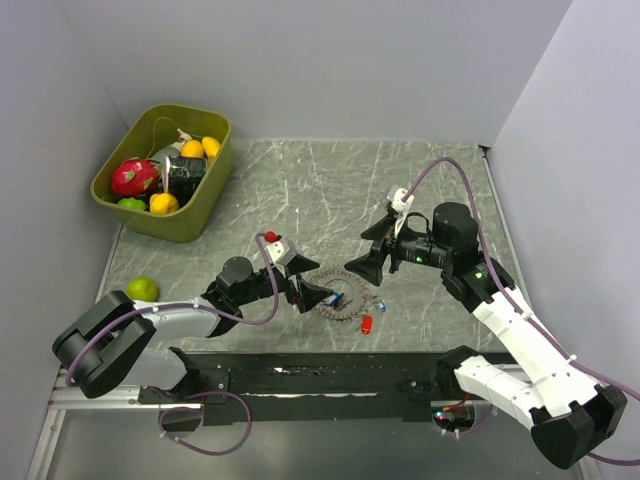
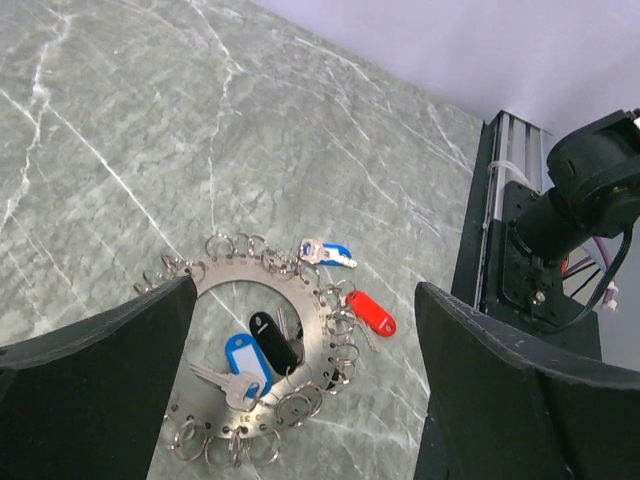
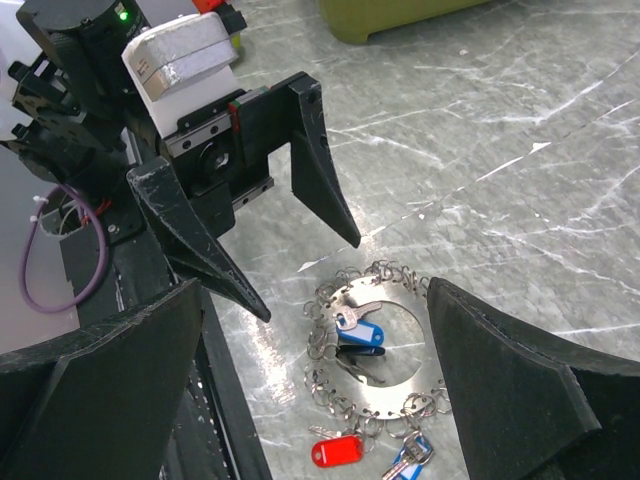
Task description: Put the keys on the keyring
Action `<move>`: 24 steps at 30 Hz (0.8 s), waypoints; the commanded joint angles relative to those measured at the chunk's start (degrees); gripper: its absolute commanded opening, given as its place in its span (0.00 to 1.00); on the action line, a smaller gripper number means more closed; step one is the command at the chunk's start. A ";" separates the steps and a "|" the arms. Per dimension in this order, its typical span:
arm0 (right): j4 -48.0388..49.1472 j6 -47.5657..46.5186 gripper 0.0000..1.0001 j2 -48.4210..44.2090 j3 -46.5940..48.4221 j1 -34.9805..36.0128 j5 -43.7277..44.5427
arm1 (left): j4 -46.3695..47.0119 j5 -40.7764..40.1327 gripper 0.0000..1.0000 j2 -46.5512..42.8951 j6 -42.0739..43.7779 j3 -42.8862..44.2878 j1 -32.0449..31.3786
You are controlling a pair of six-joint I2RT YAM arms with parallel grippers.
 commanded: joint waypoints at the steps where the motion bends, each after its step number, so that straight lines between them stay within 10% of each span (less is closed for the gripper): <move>1: 2.48 0.39 1.00 -0.22 0.02 0.11 -0.24 | 2.69 0.17 0.96 0.03 -0.06 2.16 0.00; 15: 3.88 1.44 1.00 0.65 -1.56 0.20 0.72 | 6.65 3.43 0.96 0.13 -5.86 2.52 4.30; 24: 7.31 4.59 1.00 4.08 -6.39 0.02 6.51 | -7.04 -7.53 0.96 -7.41 -12.54 1.19 12.21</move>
